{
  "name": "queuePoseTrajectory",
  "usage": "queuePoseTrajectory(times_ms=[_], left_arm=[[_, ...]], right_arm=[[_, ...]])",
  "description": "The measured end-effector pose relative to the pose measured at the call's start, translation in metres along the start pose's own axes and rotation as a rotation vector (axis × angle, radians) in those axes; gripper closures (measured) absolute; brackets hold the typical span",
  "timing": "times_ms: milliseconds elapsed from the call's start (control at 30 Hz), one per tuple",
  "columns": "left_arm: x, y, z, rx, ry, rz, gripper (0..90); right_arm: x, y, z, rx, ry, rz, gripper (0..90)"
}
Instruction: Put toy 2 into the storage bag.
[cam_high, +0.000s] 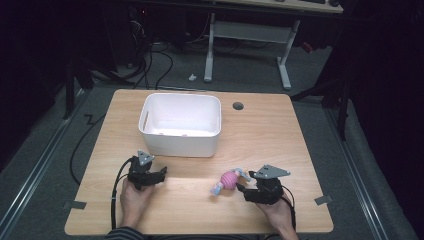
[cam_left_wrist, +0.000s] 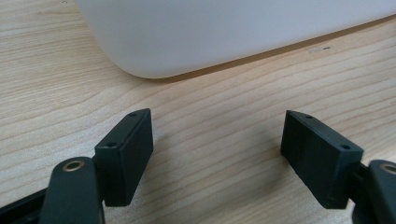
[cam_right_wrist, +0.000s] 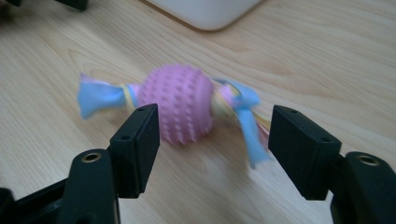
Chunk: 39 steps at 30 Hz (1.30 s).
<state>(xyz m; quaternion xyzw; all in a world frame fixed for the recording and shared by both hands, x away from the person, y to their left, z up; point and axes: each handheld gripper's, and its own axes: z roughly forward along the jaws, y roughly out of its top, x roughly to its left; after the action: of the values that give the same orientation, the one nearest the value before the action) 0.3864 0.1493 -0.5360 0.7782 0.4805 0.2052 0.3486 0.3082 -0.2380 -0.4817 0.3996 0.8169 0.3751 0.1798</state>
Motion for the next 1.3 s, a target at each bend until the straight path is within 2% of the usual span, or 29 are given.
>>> queuePoseTrajectory(times_ms=[233,600,933,1133,1300], left_arm=[[0.0,0.0,0.0,0.0,0.0,-0.001,25.5],[0.0,0.0,0.0,0.0,-0.001,-0.001,25.6],[0.0,0.0,0.0,0.0,-0.001,0.0,25.6],[0.0,0.0,0.0,0.0,-0.001,0.0,25.6],[0.0,0.0,0.0,0.0,-0.001,0.0,25.5]], right_arm=[[0.01,0.016,0.012,0.018,0.042,-0.023,35.6],[0.014,0.025,0.03,0.088,0.056,-0.026,34.8],[0.019,0.03,0.04,0.141,0.022,-0.086,34.6],[0.022,0.031,0.042,0.158,-0.008,-0.124,40.8],[0.023,0.031,0.042,0.162,-0.019,-0.143,41.8]])
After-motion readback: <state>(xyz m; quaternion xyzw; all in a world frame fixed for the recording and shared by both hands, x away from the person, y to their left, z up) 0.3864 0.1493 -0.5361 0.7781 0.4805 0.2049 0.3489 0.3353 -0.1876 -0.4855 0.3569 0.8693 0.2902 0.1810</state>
